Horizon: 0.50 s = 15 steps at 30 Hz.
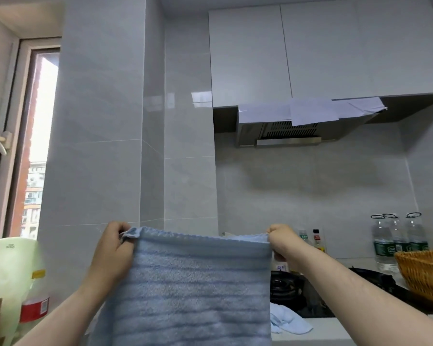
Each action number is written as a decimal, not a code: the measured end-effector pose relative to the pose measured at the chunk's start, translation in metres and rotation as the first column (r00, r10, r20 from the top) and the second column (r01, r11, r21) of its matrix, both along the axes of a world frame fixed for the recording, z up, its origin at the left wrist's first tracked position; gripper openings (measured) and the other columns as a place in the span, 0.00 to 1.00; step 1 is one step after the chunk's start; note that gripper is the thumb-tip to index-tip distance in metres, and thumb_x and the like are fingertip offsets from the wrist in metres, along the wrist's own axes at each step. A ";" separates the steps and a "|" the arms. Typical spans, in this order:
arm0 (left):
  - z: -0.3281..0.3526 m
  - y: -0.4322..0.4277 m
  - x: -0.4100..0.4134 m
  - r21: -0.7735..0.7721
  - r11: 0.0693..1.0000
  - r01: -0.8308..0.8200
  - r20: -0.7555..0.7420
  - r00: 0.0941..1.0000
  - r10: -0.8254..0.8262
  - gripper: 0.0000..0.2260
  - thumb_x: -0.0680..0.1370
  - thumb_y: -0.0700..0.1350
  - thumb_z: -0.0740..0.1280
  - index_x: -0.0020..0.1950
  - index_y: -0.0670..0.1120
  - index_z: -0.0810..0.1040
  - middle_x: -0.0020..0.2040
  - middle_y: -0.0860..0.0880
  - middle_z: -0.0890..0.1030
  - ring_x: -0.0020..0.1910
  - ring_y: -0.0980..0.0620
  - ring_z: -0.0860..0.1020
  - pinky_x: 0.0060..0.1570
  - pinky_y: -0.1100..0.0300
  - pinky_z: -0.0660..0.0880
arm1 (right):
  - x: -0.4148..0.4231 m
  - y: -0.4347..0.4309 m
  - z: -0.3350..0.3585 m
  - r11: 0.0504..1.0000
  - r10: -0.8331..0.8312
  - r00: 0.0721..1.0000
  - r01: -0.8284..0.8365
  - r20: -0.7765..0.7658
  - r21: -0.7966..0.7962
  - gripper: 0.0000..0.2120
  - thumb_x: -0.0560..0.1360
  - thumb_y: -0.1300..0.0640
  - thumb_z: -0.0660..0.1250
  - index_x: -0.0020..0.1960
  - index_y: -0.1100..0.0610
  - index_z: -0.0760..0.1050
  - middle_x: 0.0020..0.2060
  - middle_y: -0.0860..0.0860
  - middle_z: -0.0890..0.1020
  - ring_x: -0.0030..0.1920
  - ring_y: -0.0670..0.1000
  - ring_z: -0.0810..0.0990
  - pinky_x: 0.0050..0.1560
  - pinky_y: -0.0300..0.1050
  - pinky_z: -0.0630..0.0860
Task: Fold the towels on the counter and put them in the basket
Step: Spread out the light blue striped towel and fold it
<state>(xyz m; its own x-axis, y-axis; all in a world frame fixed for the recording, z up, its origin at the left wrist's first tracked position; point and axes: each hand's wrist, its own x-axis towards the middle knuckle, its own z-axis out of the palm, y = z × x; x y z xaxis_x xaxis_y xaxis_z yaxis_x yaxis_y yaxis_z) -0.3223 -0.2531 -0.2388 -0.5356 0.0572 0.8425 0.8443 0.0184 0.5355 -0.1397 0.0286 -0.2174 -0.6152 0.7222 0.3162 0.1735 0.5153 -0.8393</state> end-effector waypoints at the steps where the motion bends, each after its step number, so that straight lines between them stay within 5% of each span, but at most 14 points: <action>1: 0.001 -0.002 -0.003 0.011 1.000 0.020 0.057 0.998 -0.021 0.07 0.76 0.35 0.65 0.41 0.45 0.73 0.38 0.48 0.76 0.38 0.50 0.72 0.39 0.62 0.69 | 0.001 0.002 0.000 0.992 0.019 0.994 -0.033 -0.112 -0.122 0.16 0.75 0.71 0.52 0.35 0.57 0.69 0.31 0.55 0.68 0.30 0.51 0.65 0.26 0.39 0.62; 6: 0.007 -0.018 -0.012 0.117 0.963 0.243 0.283 0.921 -0.266 0.04 0.76 0.37 0.70 0.46 0.45 0.81 0.42 0.47 0.84 0.41 0.48 0.79 0.40 0.56 0.75 | 0.016 -0.006 0.005 0.853 0.268 0.915 -0.371 -0.301 -0.366 0.05 0.74 0.69 0.55 0.44 0.63 0.68 0.43 0.57 0.69 0.43 0.56 0.72 0.36 0.44 0.78; 11: 0.014 -0.031 -0.022 0.312 0.854 0.417 0.418 0.746 -0.518 0.03 0.76 0.35 0.67 0.49 0.39 0.77 0.41 0.42 0.82 0.35 0.47 0.80 0.31 0.59 0.80 | 0.022 -0.003 0.007 0.931 0.350 0.926 -0.360 -0.140 -0.056 0.05 0.73 0.72 0.64 0.46 0.64 0.74 0.41 0.57 0.75 0.40 0.51 0.75 0.34 0.36 0.76; 15: 0.016 -0.035 -0.019 0.402 0.801 0.442 0.428 0.683 -0.592 0.08 0.78 0.30 0.61 0.45 0.41 0.74 0.31 0.46 0.82 0.27 0.54 0.80 0.28 0.64 0.79 | 0.017 0.004 0.008 0.947 0.304 0.911 -0.321 -0.277 -0.017 0.01 0.75 0.67 0.68 0.44 0.64 0.78 0.37 0.57 0.77 0.38 0.54 0.74 0.40 0.47 0.70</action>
